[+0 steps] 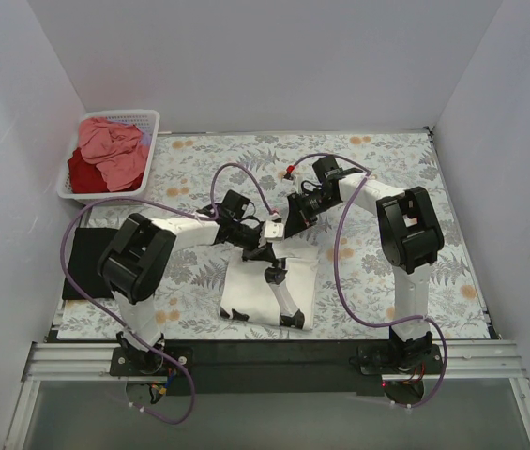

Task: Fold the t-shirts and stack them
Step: Fold the tshirt

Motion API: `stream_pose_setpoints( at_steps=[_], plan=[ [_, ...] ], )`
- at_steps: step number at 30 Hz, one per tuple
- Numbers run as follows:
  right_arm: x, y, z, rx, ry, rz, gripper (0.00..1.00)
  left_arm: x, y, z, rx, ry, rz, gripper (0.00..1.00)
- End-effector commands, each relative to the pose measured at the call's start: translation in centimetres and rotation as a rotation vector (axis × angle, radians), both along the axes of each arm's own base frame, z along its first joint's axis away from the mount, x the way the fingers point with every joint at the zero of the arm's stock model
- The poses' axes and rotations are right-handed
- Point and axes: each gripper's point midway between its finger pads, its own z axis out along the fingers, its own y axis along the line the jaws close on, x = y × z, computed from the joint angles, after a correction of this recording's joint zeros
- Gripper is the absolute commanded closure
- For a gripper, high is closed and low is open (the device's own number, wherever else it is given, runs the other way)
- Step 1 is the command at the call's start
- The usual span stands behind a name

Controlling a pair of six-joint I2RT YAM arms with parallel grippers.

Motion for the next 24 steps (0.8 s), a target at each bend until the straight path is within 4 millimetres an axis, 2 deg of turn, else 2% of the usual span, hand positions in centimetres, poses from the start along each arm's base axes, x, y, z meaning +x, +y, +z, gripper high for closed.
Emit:
stream_pose_setpoints(
  at_steps=[1, 2, 4, 5, 7, 8, 12, 16, 24],
  plan=[
    [-0.2, 1.1, 1.1, 0.055, -0.001, 0.028, 0.86, 0.2, -0.6, 3.7, -0.072, -0.132, -0.017, 1.0],
    [-0.7, 1.2, 1.0, 0.067, 0.024, 0.036, 0.86, 0.4, -0.7, 4.2, -0.088, -0.171, -0.016, 1.0],
    [-1.4, 1.5, 0.5, 0.075, 0.058, 0.049, 0.86, -0.5, -0.3, 4.3, -0.093, -0.228, -0.034, 1.0],
    [-1.7, 1.6, 0.3, 0.08, 0.072, 0.055, 0.86, -0.3, -0.5, 5.8, -0.125, -0.299, -0.036, 1.0],
    [-2.0, 1.7, -0.4, 0.073, 0.077, 0.065, 0.87, -1.2, -0.2, 5.7, -0.127, -0.342, -0.054, 1.0],
    [-2.2, 1.8, -1.1, 0.06, 0.083, 0.072, 0.87, -1.4, -0.5, 6.6, -0.147, -0.393, -0.071, 1.0],
    [-2.8, 2.1, -2.6, 0.042, 0.099, 0.092, 0.87, -2.0, -0.4, 6.7, -0.141, -0.426, -0.074, 1.0],
    [-3.5, 2.0, -4.5, 0.02, 0.136, 0.103, 0.87, -0.8, -0.5, 7.3, -0.154, -0.504, -0.045, 1.0],
    [-4.7, 1.4, -6.5, -0.01, 0.181, 0.118, 0.87, 2.3, -0.8, 8.8, -0.173, -0.631, 0.035, 1.0]
  ],
)
